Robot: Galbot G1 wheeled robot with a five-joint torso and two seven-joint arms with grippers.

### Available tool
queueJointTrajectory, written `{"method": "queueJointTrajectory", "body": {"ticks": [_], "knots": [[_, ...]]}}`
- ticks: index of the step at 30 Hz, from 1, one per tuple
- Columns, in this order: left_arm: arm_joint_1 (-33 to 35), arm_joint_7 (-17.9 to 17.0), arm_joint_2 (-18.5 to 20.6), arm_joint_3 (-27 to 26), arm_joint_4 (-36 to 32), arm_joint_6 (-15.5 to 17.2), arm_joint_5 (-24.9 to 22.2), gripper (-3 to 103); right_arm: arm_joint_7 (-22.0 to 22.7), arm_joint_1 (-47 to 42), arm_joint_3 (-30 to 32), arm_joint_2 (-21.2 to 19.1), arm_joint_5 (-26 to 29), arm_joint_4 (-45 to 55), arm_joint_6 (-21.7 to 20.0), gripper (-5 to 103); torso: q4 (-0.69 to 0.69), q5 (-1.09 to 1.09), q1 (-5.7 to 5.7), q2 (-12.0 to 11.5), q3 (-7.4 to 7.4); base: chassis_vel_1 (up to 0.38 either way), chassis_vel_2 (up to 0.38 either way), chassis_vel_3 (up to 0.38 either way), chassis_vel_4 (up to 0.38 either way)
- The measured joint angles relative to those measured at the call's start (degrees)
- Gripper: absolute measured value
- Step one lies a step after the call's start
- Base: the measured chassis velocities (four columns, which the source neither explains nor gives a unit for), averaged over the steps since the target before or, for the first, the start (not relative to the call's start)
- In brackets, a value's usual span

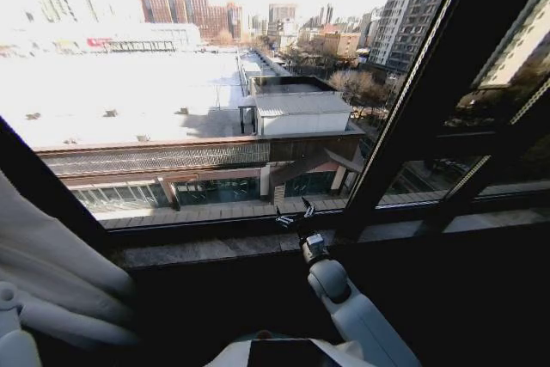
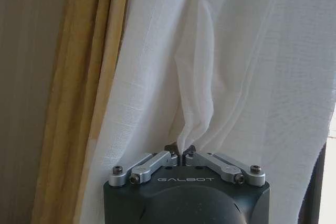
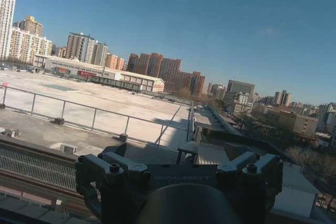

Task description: Open the curtains by pulling them apart, changing their state from closed to fully open.

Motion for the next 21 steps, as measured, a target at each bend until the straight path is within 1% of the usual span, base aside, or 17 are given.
{"method": "queueJointTrajectory", "body": {"ticks": [1, 2, 4, 5, 6, 7, 8, 9, 11, 12, 13, 14, 16, 17, 18, 20, 21], "knots": [[0.2, 0.2, -0.2, 0.9, -0.7, 0.0, 0.4, 7, 0.0, 0.1, -0.1, 0.1, 0.0, 0.0, 0.0, 100, -0.01, 0.01, 0.0, 0.0, 0.0, 0.0, 0.0, 0.0, 0.0], [0.4, 1.3, -0.5, 1.8, -1.7, -0.1, 0.7, 7, 0.0, 0.1, -0.1, 0.1, -0.1, 0.0, 0.0, 100, -0.01, 0.01, 0.0, 0.0, 0.0, 0.0, 0.0, 0.0, 0.0], [1.8, 7.3, -1.6, 4.1, -4.7, -0.3, 1.3, 17, 0.0, 0.1, -0.1, 0.1, -0.2, 0.0, 0.0, 100, -0.01, 0.01, 0.0, 0.0, 0.0, 0.0, 0.0, 0.0, 0.0], [1.8, 7.3, -1.6, 4.1, -4.7, -0.3, 1.3, 17, 0.0, 0.1, -0.1, 0.1, -0.2, 0.0, 0.0, 100, -0.01, 0.01, 0.0, 0.0, 0.0, 0.0, 0.0, 0.0, 0.0], [2.5, 9.6, -2.0, 5.1, -6.0, -0.6, 1.5, 23, 0.0, 0.0, -0.1, 0.2, -0.2, 0.0, 0.0, 100, 0.0, 0.01, 0.0, 0.0, 0.0, 0.0, 0.0, 0.0, 0.0], [3.6, 13.5, -2.7, 7.4, -8.7, -0.8, 1.9, 28, 0.0, -0.2, 0.0, 0.2, -0.3, 0.2, 0.0, 100, -0.01, 0.02, 0.0, 0.0, 0.0, 0.0, 0.0, 0.0, 0.0], [4.0, 15.3, -3.0, 8.6, -10.0, -0.8, 2.0, 33, 0.1, -0.3, 0.0, 0.3, -0.3, 0.3, 0.0, 100, -0.01, 0.02, 0.0, 0.0, 0.0, 0.0, 0.0, 0.0, 0.0], [4.0, 15.3, -3.0, 8.6, -10.0, -0.8, 2.0, 33, 0.1, -0.3, 0.0, 0.3, -0.3, 0.3, 0.0, 100, -0.01, 0.02, 0.0, 0.0, 0.0, 0.0, 0.0, 0.0, 0.0], [4.8, 19.3, -3.2, 12.0, -12.5, -1.0, 2.6, 44, 0.2, -0.7, 0.4, 0.3, -0.3, 0.7, -0.1, 100, -0.01, 0.02, 0.0, 0.0, 0.0, 0.0, 0.0, 0.0, 0.0], [5.1, 21.0, -3.2, 13.2, -13.3, -1.2, 2.9, 44, 0.2, -0.8, 0.6, 0.3, -0.3, 0.8, -0.1, 100, -0.02, 0.03, 0.0, 0.0, 0.0, 0.0, 0.0, 0.0, 0.0], [5.4, 22.5, -3.1, 14.6, -14.2, -1.4, 3.2, 50, 0.2, -1.0, 0.8, 0.3, -0.4, 1.0, -0.1, 100, -0.03, 0.03, 0.0, 0.0, 0.0, 0.0, 0.0, 0.0, 0.0], [5.4, 22.5, -3.1, 14.6, -14.2, -1.4, 3.2, 50, 0.2, -1.0, 0.8, 0.3, -0.4, 1.0, -0.1, 100, -0.03, 0.03, 0.0, 0.0, 0.0, 0.0, 0.0, 0.0, 0.0], [6.6, 25.1, -3.4, 17.3, -15.9, -1.7, 3.9, 60, 0.3, -1.3, 1.3, 0.2, -0.5, 1.3, -0.2, 100, -0.02, 0.03, 0.0, 0.0, 0.0, 0.0, 0.0, 0.0, 0.0], [6.9, 25.5, -3.6, 17.8, -16.2, -1.7, 4.0, 60, 0.3, -1.3, 1.5, 0.2, -0.5, 1.4, -0.2, 100, -0.02, 0.03, 0.0, 0.0, 0.0, 0.0, 0.0, 0.0, 0.0], [8.1, 27.4, -4.1, 19.0, -17.0, -1.7, 4.4, 71, 0.4, -1.4, 1.8, 0.2, -0.4, 1.7, -0.3, 100, -0.02, 0.03, 0.0, 0.0, 0.0, 0.0, 0.0, 0.0, 0.0], [8.7, 28.4, -4.5, 19.3, -17.3, -1.7, 4.7, 71, 0.4, -1.5, 1.9, 0.2, -0.2, 1.9, -0.3, 100, -0.01, 0.03, 0.0, 0.0, 0.0, 0.0, 0.0, 0.0, 0.0], [9.6, 29.3, -4.9, 19.6, -17.4, -1.9, 5.1, 76, 0.4, -1.4, 2.1, 0.2, 0.0, 2.1, -0.4, 100, -0.01, 0.03, 0.0, 0.0, 0.0, 0.0, 0.0, 0.0, 0.0]]}}
